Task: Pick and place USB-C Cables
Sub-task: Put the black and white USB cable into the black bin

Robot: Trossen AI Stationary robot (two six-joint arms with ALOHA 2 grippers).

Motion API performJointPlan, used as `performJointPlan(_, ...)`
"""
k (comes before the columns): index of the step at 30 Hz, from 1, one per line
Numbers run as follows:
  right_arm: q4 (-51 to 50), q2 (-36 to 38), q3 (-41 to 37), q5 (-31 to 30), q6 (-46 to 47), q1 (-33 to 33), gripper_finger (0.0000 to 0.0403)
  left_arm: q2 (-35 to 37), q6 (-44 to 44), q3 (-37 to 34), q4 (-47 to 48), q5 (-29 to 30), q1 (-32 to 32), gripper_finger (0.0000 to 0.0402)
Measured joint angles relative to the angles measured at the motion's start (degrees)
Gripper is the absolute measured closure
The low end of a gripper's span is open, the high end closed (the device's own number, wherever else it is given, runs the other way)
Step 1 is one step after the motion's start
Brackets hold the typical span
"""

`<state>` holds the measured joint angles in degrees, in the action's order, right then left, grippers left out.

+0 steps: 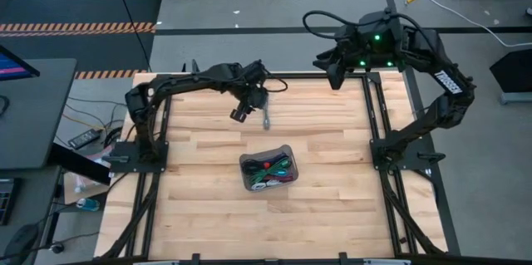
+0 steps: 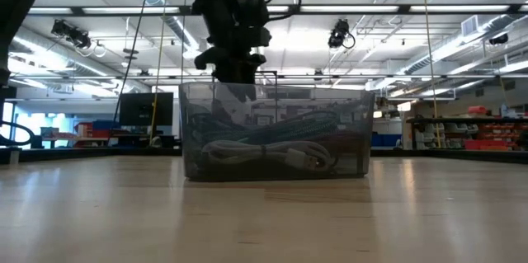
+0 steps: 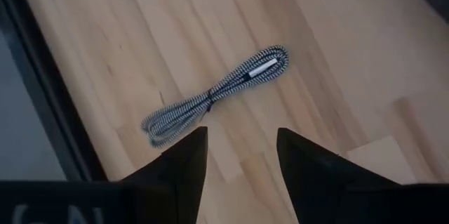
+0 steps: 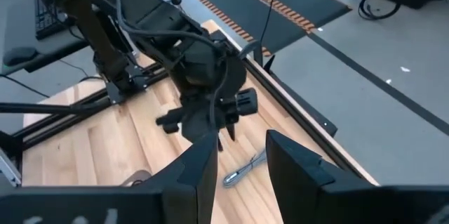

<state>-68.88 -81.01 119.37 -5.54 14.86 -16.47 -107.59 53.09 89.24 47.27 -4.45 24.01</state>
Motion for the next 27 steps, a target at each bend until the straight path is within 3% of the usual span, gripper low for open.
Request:
performJointPlan(9,0.0,-2.6,0.0,1.5,2.1,0.1,0.0275,-4.8,3.2,0.0,1.2,-0.3,-0.9,0.0223)
performJointPlan(19,0.7,-5.4,0.0,5.0,3.6,0.2,0.0275,-6.8,6.7,0.1,-7.9,-0.7,-3.9,0.0223)
performJointPlan(27,4.1,-6.1,0.0,7.2,3.6,0.2,0.0275,-9.9,6.3,0.1,-6.0,-1.8,-5.2,0.0223)
